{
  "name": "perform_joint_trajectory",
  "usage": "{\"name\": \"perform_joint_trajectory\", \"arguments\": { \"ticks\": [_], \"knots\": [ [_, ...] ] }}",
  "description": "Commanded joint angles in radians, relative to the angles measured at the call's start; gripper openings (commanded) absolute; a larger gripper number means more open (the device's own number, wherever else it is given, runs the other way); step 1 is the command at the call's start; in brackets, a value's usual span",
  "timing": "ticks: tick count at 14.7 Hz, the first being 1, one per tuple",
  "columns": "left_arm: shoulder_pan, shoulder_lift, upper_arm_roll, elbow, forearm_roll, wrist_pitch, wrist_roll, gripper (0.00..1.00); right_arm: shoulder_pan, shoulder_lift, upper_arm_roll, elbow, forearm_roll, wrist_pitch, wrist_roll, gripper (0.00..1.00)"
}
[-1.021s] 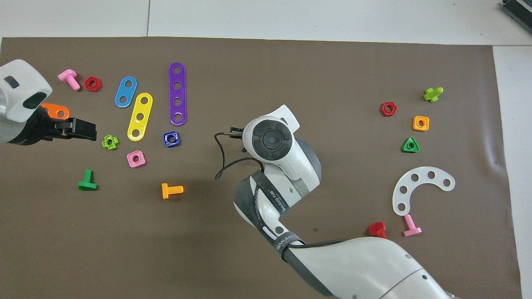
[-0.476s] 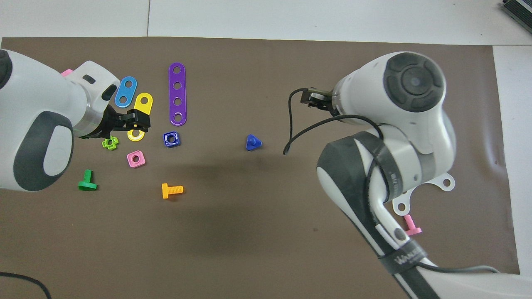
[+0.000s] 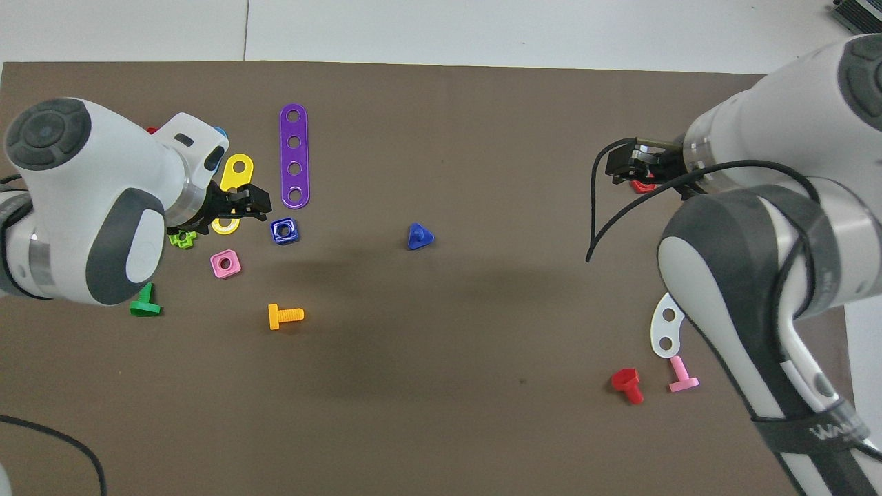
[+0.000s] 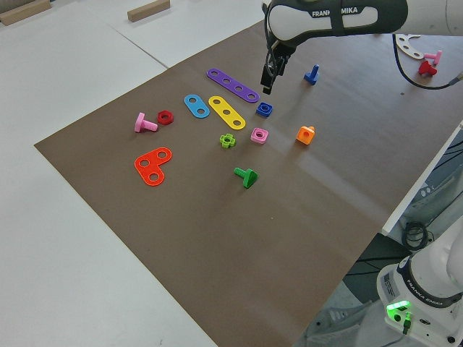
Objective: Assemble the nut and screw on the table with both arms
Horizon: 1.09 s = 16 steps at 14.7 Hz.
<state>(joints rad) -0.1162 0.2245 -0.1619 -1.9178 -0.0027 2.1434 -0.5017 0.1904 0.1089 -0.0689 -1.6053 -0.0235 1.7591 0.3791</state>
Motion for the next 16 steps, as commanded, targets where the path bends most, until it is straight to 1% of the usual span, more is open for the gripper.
{"name": "perform_joint_trajectory", "arguments": {
  "ticks": [1,3,5,6,7,9,10,13,14,16],
  "knots": [
    [-0.025,0.052,0.013,-0.004,0.071,0.052,-0.047,0.94,-0.093,-0.057,0.015,-0.036,0.01,-0.061,-0.116,1.0],
    [-0.022,0.073,0.013,-0.006,0.081,0.062,-0.044,0.91,-0.147,-0.075,0.017,-0.036,0.011,-0.11,-0.202,1.0],
    [-0.022,0.096,0.013,-0.016,0.082,0.116,-0.041,0.9,-0.19,-0.093,0.015,-0.035,0.014,-0.139,-0.279,1.0],
    [-0.022,0.105,0.012,-0.024,0.082,0.14,-0.04,0.88,-0.21,-0.1,0.015,-0.03,0.036,-0.145,-0.305,1.0],
    [-0.022,0.111,0.012,-0.035,0.082,0.167,-0.037,0.86,-0.218,-0.104,0.015,-0.013,0.051,-0.151,-0.312,1.0],
    [-0.022,0.113,0.01,-0.062,0.082,0.232,-0.031,0.83,-0.213,-0.095,0.018,0.068,0.044,-0.219,-0.312,1.0],
    [-0.025,0.115,0.012,-0.079,0.082,0.256,-0.026,0.81,-0.21,-0.091,0.021,0.093,0.037,-0.24,-0.312,1.0],
    [-0.022,0.113,0.01,-0.092,0.082,0.268,-0.005,0.76,-0.204,-0.094,0.024,0.073,0.036,-0.221,-0.307,1.0],
    [-0.02,0.113,0.012,-0.095,0.082,0.267,0.0,0.74,-0.204,-0.103,0.026,0.052,0.036,-0.204,-0.313,1.0],
    [-0.019,0.111,0.012,-0.096,0.082,0.251,0.0,0.72,-0.204,-0.127,0.026,-0.004,0.036,-0.165,-0.321,1.0]
  ]
}}
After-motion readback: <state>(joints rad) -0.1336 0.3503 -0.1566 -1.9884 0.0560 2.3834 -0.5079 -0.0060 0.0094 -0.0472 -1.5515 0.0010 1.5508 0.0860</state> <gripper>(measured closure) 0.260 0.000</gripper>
